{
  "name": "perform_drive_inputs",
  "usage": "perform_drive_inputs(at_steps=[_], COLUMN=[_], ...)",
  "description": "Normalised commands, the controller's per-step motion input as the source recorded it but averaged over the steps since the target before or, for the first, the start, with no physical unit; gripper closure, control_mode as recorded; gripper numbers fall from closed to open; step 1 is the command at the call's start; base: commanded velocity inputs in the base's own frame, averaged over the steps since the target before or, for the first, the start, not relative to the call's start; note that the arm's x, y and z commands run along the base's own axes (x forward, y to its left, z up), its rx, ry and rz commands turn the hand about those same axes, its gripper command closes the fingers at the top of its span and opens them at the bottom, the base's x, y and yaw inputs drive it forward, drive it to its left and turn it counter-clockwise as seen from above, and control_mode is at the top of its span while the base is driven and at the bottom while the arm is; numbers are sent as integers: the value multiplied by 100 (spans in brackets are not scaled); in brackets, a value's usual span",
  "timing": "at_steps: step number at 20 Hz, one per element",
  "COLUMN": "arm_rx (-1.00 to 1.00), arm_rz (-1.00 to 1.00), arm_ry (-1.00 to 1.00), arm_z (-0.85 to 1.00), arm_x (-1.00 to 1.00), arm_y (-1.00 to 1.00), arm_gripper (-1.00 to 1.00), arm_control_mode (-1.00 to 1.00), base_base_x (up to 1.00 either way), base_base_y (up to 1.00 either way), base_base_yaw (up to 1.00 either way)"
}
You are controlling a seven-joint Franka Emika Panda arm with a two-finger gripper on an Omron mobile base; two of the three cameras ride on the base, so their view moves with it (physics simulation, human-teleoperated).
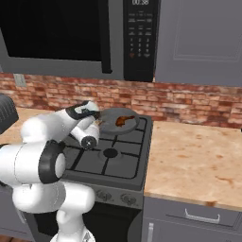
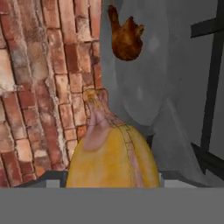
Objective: Take the chicken drumsticks from the pan and place one on each plate on the dining counter.
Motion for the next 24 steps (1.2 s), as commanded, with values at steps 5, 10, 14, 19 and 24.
perform_drive_inputs(at_steps=[5, 10, 14, 19, 24], arm_rx=[15, 8, -5, -42, -55], arm_rz=[12, 18, 19, 19, 22], arm_ry=[-3, -11, -5, 29, 55], arm_z=[64, 98, 54, -50, -97], arm_x=[-100, -100, -100, -99, -73], arm_y=[-65, -61, -72, -29, -15], arm_gripper=[100, 100, 100, 100, 100], arm_control_mode=[-100, -100, -100, -100, -100], base_base_x=[0, 0, 0, 0, 0], base_base_y=[0, 0, 0, 0, 0], base_base_yaw=[0, 0, 0, 0, 0])
